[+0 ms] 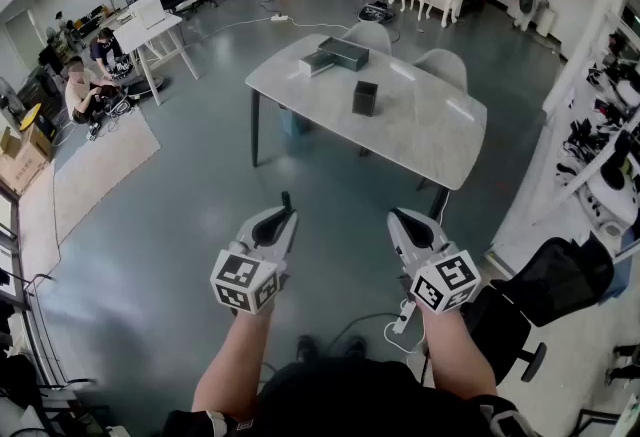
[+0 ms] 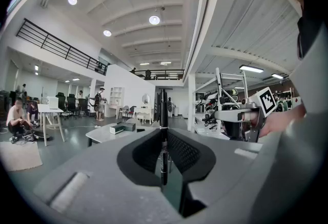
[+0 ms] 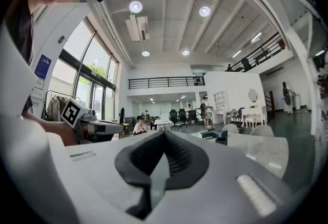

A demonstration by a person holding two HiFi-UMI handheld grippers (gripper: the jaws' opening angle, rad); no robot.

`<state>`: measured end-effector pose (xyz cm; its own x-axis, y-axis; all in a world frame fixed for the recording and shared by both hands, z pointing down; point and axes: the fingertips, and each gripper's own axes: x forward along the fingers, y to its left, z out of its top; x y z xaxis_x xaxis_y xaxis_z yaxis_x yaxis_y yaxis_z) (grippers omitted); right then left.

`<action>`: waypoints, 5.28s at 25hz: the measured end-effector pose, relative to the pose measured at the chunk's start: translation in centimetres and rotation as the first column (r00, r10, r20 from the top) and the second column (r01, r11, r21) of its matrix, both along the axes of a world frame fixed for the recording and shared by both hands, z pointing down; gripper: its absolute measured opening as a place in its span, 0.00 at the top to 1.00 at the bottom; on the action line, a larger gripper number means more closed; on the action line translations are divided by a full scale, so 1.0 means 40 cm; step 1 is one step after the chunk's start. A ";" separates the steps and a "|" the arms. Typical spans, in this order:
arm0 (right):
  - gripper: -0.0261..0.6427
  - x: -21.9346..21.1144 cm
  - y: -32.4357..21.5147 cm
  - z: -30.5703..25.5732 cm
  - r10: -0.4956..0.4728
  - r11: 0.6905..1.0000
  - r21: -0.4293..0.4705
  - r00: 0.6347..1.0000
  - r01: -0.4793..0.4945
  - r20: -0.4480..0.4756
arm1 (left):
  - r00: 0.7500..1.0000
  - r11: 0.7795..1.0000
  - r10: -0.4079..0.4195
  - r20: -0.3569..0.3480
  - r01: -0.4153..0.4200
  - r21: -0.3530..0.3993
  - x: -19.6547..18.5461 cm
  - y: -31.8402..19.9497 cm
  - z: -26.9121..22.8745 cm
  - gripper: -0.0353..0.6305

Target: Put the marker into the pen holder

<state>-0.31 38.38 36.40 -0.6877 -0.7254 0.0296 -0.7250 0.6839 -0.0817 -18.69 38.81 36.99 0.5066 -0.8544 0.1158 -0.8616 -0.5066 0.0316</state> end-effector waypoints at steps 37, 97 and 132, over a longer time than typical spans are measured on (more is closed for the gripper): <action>0.96 0.205 -0.224 0.147 0.013 0.995 -0.101 0.999 -0.017 -0.038 | 0.998 0.999 -0.037 -0.051 0.034 -0.042 0.174 -0.237 0.127 0.88; 0.96 0.089 -1.638 0.262 -0.173 0.944 -0.284 0.985 0.171 0.018 | 1.000 0.984 0.007 -0.003 -0.008 -0.178 0.254 -1.684 0.249 0.88; 0.96 0.090 -1.754 0.393 -0.090 0.889 -0.451 0.996 0.086 0.013 | 0.963 0.946 0.184 -0.197 -0.228 -0.232 0.397 -1.946 0.451 0.88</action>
